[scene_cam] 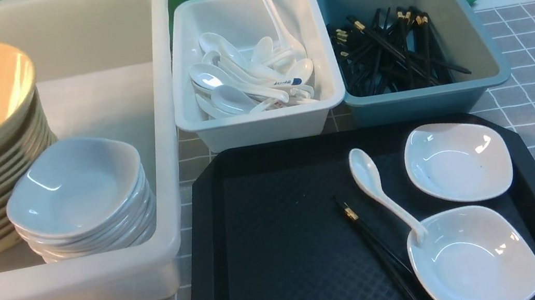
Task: On grey table put chopsticks spoon bowls plates into blue grey white boxes.
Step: 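Place the tan bowl onto the bowl stack in the left bin with the left gripper, then reach down and grasp the white spoon resting in the bowl with the right gripper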
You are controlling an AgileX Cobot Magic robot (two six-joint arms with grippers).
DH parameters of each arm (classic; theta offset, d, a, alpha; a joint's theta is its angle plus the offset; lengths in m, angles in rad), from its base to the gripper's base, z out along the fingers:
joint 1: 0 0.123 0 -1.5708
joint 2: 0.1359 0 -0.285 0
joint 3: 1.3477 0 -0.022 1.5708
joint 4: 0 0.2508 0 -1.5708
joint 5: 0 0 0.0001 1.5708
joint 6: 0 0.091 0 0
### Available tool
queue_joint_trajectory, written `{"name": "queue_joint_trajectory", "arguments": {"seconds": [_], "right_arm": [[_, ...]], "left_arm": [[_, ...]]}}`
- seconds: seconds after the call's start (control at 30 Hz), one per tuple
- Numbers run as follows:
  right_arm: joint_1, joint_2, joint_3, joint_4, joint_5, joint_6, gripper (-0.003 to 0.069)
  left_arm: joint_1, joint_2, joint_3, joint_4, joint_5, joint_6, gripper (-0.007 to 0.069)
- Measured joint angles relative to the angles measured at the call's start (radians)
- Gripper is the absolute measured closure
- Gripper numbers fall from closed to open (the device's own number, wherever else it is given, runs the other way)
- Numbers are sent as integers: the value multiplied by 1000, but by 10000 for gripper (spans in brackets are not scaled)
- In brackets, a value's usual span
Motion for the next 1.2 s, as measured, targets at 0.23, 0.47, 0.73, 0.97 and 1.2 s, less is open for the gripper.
{"name": "queue_joint_trajectory", "arguments": {"seconds": [0.23, 0.47, 0.73, 0.97, 1.2], "right_arm": [[69, 308, -196, 61, 89, -34, 254], [219, 722, -364, 72, -70, -113, 211], [237, 1139, -582, 10, -152, -102, 240], [237, 1198, -622, 5, -133, -102, 460], [238, 1130, -654, 4, -105, -105, 573]], "left_arm": [[-117, -256, -5, -120, 22, 55, 85], [-328, -498, 139, -209, 32, 168, 362], [-374, -792, 617, -173, 12, 196, 627], [-374, -882, 829, -168, -46, 199, 636], [-374, -900, 935, -176, -147, 199, 636]]}}
